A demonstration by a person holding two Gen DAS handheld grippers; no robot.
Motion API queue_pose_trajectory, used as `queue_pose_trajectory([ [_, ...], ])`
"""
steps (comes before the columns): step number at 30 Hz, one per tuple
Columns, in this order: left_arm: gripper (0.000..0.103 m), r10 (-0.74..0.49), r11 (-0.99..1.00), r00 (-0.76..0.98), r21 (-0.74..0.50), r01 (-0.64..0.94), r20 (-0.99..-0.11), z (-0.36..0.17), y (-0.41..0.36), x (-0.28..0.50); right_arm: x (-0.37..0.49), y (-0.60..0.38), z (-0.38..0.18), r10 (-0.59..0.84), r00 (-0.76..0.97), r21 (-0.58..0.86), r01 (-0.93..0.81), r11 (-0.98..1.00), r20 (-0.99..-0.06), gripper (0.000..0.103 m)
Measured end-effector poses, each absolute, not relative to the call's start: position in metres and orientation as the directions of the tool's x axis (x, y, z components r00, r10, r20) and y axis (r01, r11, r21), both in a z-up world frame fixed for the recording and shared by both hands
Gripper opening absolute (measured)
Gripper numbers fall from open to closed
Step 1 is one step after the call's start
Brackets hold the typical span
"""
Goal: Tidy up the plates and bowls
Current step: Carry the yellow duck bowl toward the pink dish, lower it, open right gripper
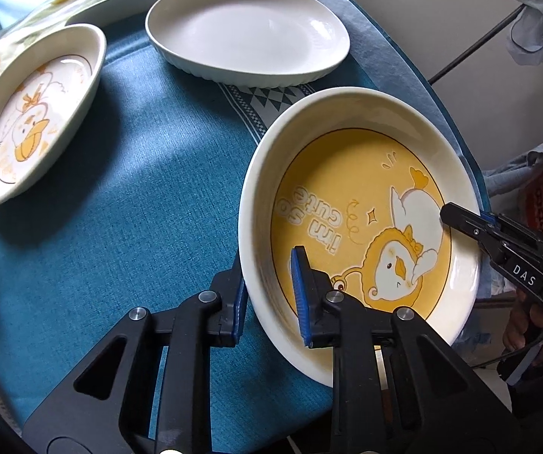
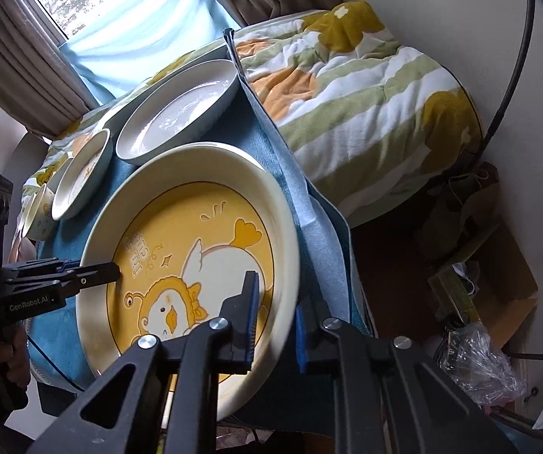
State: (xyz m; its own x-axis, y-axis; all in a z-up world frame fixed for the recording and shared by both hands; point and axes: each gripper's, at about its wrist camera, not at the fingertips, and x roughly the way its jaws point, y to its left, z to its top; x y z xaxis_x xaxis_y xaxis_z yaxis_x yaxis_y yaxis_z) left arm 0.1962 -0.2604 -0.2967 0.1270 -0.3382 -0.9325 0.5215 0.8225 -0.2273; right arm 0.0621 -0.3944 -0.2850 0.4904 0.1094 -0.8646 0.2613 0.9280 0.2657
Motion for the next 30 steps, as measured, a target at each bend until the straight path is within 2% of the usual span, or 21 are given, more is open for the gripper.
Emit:
queue_pose_trajectory([
  [5,0.019,-0.332,0.828,0.167,-0.202,0.524,-0.928,-0.289,-0.262,0.200,0.067,-0.387,-0.281,0.100,0.487,0.233,0.220,0.947,-0.868,0.015],
  [12,0.019,-0.349,0.863,0.221,-0.220,0.456,-0.911,-0.272,-0.218,0.196,0.081,-0.371,-0.268,0.114,0.513,0.209,0.130,0.969,-0.851,0.015],
  [24,0.019,-0.284,0.947,0.344,-0.205,0.248,-0.895,-0.230,-0.087,0.168,0.113,-0.277,-0.240,0.239,0.518,0.207,-0.119,0.971,-0.821,0.016],
  [30,0.019,-0.216,0.974,0.366,-0.175,0.143,-0.905,-0.235,-0.007,0.154,0.131,-0.209,-0.246,0.330,0.474,0.245,-0.234,0.941,-0.816,0.016],
])
